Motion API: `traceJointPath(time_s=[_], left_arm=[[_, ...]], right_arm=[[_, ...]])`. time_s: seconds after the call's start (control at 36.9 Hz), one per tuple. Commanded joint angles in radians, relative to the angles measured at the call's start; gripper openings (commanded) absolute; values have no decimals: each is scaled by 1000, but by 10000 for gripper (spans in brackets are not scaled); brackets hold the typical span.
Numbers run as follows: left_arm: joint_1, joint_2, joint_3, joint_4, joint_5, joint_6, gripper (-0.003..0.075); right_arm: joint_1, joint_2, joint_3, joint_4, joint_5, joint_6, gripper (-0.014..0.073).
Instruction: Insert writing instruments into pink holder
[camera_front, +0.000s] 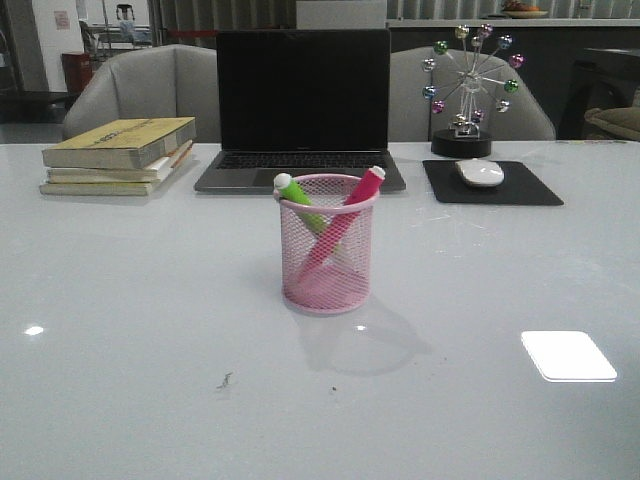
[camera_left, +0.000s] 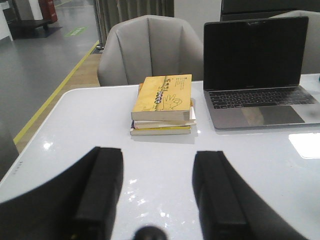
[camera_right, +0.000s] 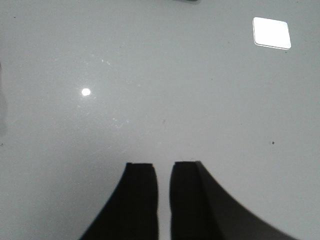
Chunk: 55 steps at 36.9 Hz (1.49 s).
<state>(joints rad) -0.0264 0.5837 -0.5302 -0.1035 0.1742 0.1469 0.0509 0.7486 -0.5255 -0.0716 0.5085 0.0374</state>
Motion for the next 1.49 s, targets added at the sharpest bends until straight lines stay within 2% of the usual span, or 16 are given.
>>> traceJointPath(time_s=[0.0, 0.03, 0.9, 0.98, 1.17, 1.46], left_arm=[[-14, -1, -31, -11, -92, 0, 384], [-14, -1, -31, -11, -92, 0, 384], [-14, -1, -31, -11, -92, 0, 384], [-14, -1, -31, -11, -90, 0, 384], [-14, -1, -31, -11, -90, 0, 384], [-14, -1, -31, -11, -90, 0, 384]], right_arm=[[-9, -5, -28, -16, -74, -2, 83], [-9, -5, -28, -16, -74, -2, 48], [13, -5, -28, -14, -21, -2, 56], [13, -26, -28, 22, -19, -2, 56], [13, -152, -28, 59, -54, -2, 56], [13, -492, -28, -1, -110, -2, 56]])
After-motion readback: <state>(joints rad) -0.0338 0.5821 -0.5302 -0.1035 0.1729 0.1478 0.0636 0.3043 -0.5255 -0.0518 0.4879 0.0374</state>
